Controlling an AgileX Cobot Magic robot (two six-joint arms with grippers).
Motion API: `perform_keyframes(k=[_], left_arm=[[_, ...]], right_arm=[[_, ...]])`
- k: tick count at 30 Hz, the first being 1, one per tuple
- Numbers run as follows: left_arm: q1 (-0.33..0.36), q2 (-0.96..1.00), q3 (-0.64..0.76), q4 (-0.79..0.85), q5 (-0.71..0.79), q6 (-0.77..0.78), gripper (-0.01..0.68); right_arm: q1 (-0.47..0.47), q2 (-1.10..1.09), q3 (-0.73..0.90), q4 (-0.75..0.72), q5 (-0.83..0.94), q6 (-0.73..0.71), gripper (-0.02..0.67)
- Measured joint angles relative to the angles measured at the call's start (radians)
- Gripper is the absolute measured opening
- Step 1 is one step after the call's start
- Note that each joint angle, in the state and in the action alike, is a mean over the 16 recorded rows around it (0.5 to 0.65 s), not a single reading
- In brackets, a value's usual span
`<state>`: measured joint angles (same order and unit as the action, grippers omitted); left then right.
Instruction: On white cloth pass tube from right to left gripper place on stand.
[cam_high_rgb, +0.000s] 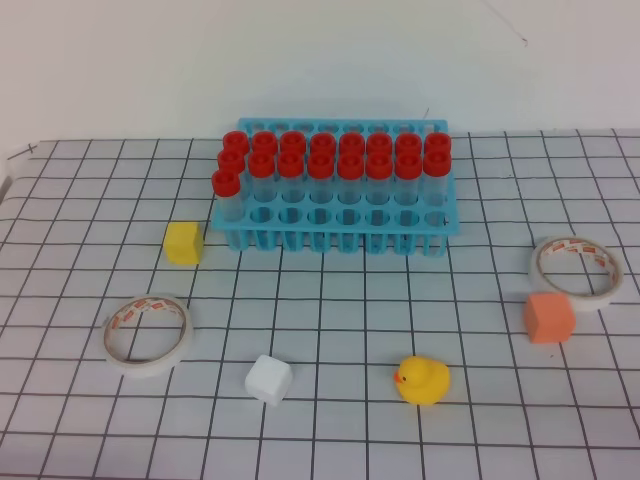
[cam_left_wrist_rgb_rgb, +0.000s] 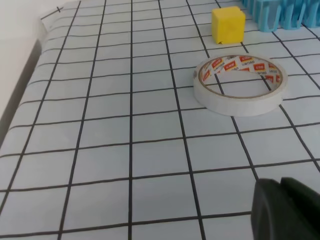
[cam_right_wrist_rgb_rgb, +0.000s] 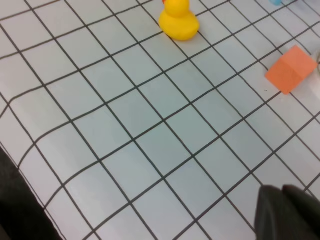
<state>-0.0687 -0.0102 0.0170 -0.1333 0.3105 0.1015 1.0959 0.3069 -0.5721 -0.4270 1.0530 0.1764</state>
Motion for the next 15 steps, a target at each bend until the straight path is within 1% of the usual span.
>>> perform_keyframes(k=[15], left_arm=[[0.002,-0.003,0.000,0.012,0.004,-0.069,-0.001]], right_arm=[[0.000,0.000,0.000,0.004,0.000,0.000,-0.001]])
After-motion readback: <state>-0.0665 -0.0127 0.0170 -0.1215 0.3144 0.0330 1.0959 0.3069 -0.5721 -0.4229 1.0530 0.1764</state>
